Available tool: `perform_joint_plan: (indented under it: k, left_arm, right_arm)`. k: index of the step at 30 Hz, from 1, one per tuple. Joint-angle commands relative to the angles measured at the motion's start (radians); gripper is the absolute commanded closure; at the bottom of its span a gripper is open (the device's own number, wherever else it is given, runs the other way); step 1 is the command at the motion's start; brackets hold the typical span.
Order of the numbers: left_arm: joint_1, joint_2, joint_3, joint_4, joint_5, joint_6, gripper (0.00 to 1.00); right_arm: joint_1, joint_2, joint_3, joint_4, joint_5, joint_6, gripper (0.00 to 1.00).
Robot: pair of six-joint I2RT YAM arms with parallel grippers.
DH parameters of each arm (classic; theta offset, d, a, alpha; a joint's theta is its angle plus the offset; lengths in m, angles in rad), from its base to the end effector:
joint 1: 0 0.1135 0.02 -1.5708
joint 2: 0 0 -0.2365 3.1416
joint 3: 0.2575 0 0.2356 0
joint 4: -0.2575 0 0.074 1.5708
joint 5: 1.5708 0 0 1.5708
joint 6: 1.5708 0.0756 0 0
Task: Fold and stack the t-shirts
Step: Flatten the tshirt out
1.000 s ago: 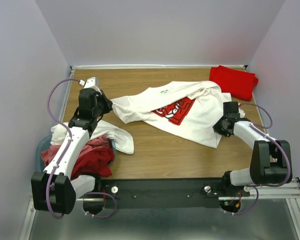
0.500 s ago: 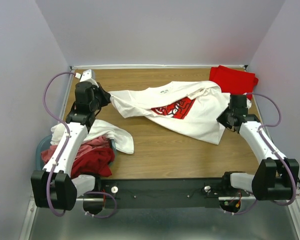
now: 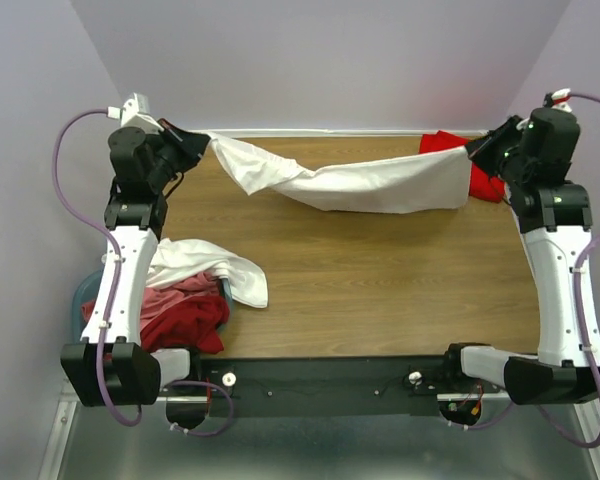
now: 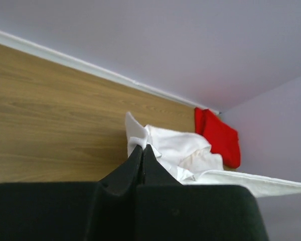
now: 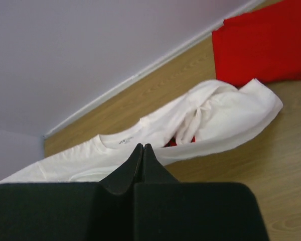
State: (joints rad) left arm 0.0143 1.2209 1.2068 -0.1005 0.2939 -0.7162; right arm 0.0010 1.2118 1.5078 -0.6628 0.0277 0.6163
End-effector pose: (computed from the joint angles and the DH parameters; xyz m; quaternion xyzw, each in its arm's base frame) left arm 0.3133 -0.0174 0.3757 -0.1727 0.7245 -0.3289 0.5806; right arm 0.2770 -0.0018 0.4051 0.2570 0.7831 0.1611 0.5429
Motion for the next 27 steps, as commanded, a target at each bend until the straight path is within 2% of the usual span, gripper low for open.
perform_joint_plan:
  k: [1,7,11,18,22,27]
  left_arm:
    - [0.035,-0.043,0.115,0.052,0.082,-0.095,1.0]
    - [0.039,-0.066,0.345,-0.025,0.041,-0.069,1.0]
    - [0.039,-0.1,0.468,-0.083,-0.033,-0.022,1.0]
    - [0.039,-0.136,0.557,-0.122,-0.087,-0.002,1.0]
    - [0.039,-0.126,0.54,-0.071,-0.075,-0.014,1.0]
    - [0.033,-0.029,0.453,0.004,-0.007,-0.017,1.0]
  right_arm:
    - [0.004,0.008,0.199,-0.093,-0.02,-0.046,1.0]
    - [0.002,0.025,0.475,-0.124,0.061,-0.104,0.99]
    - [0.002,0.02,0.59,-0.149,0.15,-0.154,0.99]
    - [0.004,0.022,0.718,-0.17,0.195,-0.182,0.99]
    - [0.004,0.048,0.687,-0.169,0.196,-0.176,0.99]
    - [0.004,0.084,0.542,-0.111,0.192,-0.17,0.99]
